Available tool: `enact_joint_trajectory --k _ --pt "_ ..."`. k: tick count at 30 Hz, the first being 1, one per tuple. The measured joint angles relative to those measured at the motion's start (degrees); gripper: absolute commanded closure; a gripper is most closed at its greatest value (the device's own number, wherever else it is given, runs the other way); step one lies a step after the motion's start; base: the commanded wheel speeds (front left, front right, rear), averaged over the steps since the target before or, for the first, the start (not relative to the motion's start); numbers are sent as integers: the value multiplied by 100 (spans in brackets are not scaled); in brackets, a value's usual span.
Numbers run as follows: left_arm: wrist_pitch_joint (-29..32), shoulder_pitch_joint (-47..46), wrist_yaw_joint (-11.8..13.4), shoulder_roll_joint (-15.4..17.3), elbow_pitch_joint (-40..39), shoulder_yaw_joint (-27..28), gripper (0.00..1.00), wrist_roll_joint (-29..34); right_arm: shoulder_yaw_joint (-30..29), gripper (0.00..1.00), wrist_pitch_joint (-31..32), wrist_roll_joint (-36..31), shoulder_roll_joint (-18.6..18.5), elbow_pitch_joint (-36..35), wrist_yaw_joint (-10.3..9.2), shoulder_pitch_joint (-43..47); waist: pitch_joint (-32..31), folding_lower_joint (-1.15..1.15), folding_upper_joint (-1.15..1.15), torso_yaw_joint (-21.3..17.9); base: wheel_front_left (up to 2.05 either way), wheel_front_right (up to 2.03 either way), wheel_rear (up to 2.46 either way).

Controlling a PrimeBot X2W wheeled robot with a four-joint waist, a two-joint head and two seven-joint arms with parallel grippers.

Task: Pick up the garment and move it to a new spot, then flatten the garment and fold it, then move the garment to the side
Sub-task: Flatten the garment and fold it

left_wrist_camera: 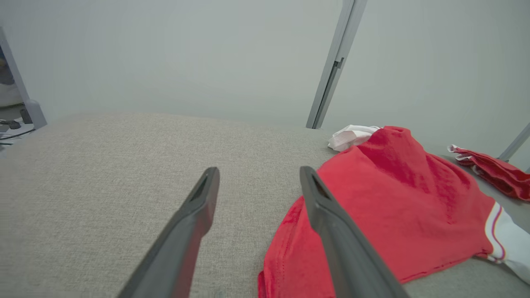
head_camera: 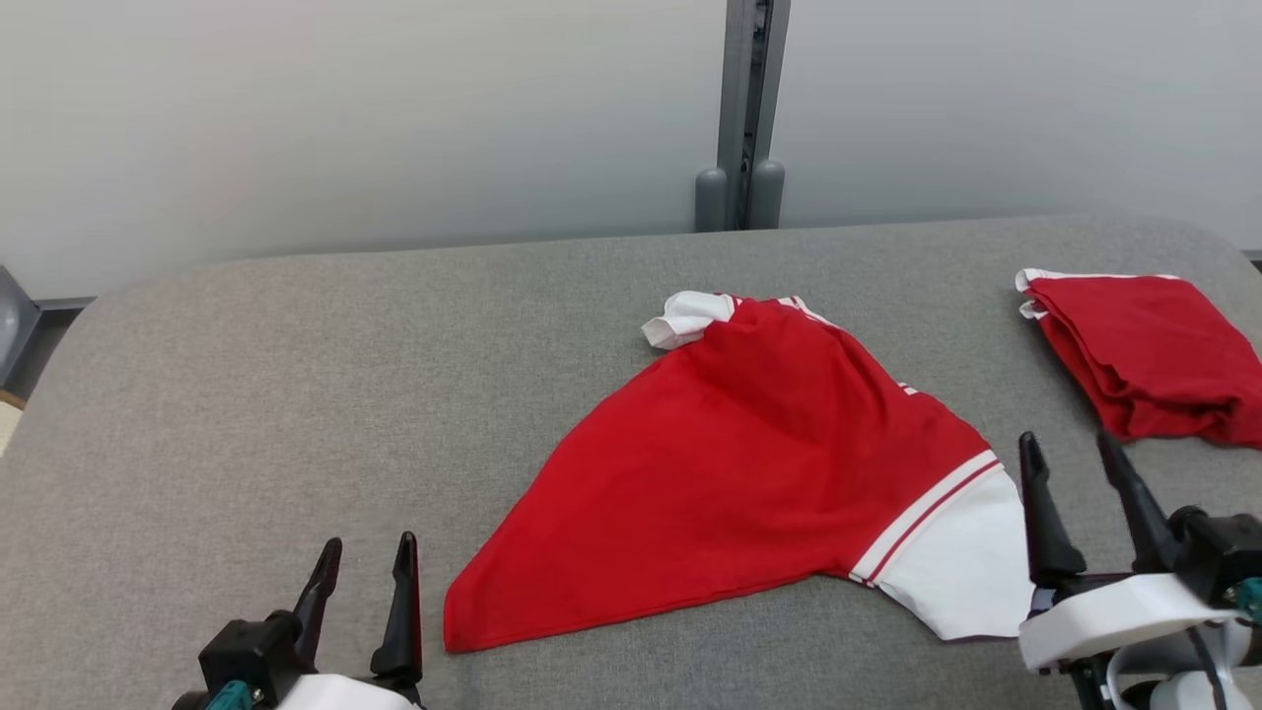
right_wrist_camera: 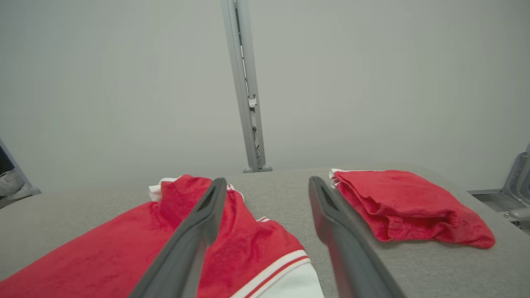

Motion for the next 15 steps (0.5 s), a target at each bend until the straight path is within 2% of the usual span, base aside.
enact_joint_trajectory --k 6,15 --pt "-11 226 -2 -116 -123 257 0 172 326 0 -78 237 0 100 0 176 -156 0 0 62 0 0 0" --pt "-11 369 -187 -310 -152 474 0 433 614 0 -219 312 1 334 0 207 -294 0 0 107 0 0 0"
